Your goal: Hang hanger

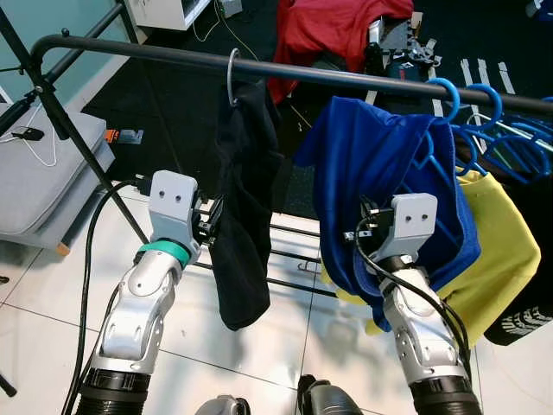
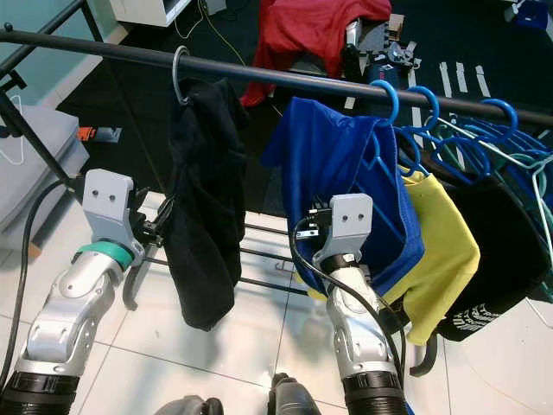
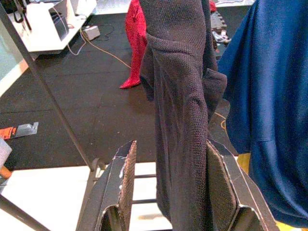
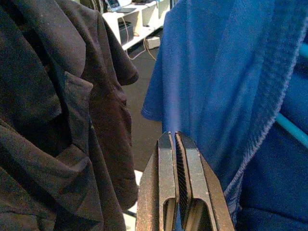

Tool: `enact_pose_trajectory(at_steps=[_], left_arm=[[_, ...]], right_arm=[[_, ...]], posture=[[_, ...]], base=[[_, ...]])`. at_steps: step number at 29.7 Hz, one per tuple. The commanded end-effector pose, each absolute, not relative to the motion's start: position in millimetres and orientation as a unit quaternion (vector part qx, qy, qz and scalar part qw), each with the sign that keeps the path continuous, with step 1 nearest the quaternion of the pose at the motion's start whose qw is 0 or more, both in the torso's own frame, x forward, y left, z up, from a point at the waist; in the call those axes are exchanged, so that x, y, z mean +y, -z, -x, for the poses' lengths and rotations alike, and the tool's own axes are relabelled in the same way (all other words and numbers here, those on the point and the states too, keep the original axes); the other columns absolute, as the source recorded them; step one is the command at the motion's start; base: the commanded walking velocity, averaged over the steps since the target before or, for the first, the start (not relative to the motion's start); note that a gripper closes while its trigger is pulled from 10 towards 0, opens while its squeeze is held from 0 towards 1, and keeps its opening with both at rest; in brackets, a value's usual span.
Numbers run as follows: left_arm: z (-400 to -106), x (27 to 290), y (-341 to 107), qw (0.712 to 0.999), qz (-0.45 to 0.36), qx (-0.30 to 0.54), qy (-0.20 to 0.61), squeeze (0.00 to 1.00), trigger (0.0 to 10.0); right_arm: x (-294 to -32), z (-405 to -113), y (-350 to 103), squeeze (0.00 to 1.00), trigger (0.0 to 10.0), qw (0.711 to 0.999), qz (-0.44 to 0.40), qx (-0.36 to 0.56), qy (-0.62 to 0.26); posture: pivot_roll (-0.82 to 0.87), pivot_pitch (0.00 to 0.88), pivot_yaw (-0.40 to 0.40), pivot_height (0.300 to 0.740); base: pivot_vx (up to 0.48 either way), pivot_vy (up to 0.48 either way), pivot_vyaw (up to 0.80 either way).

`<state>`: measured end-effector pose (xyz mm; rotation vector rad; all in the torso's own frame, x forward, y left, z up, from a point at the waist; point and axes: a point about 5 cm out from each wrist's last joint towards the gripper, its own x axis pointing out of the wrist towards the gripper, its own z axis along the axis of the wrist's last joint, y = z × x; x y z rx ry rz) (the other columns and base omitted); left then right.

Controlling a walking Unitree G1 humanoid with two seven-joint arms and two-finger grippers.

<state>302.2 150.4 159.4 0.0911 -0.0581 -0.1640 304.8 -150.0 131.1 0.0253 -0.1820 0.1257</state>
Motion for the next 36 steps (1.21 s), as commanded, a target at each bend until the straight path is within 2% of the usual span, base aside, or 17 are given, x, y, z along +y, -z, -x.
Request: enact_pose_trajectory(at_steps=[1,24,36], left_arm=[[-301.5,152.8,-152.6,0.996,-0.048,-0.019,0.071,0.0,10.0],[-301.7,149.8,-152.2,0.997,-0.038,-0.016,0.069,0.0,10.0],[-300.9,150.3,-151.5,0.997,-0.04,-0.012,0.07,0.0,10.0]], right_arm=[[-148.2,-304.8,-127.9,0.0,10.0,0.994,-0.016,-0.086,-0.063],[-147.9,-301.3,-128.2,0.0,10.0,0.994,-0.016,-0.089,-0.059],[-148.6,-300.7,-127.2,0.0,10.0,0.994,-0.016,-0.087,-0.056]], posture=[[-0.08,0.113,0.057,0.74],[-0.08,0.146,0.059,0.74],[-0.08,0.153,0.062,0.74]], base=[[0.0,0.0,0.0],[0.0,0.0,0.0],[-0.306,0.0,0.0]])
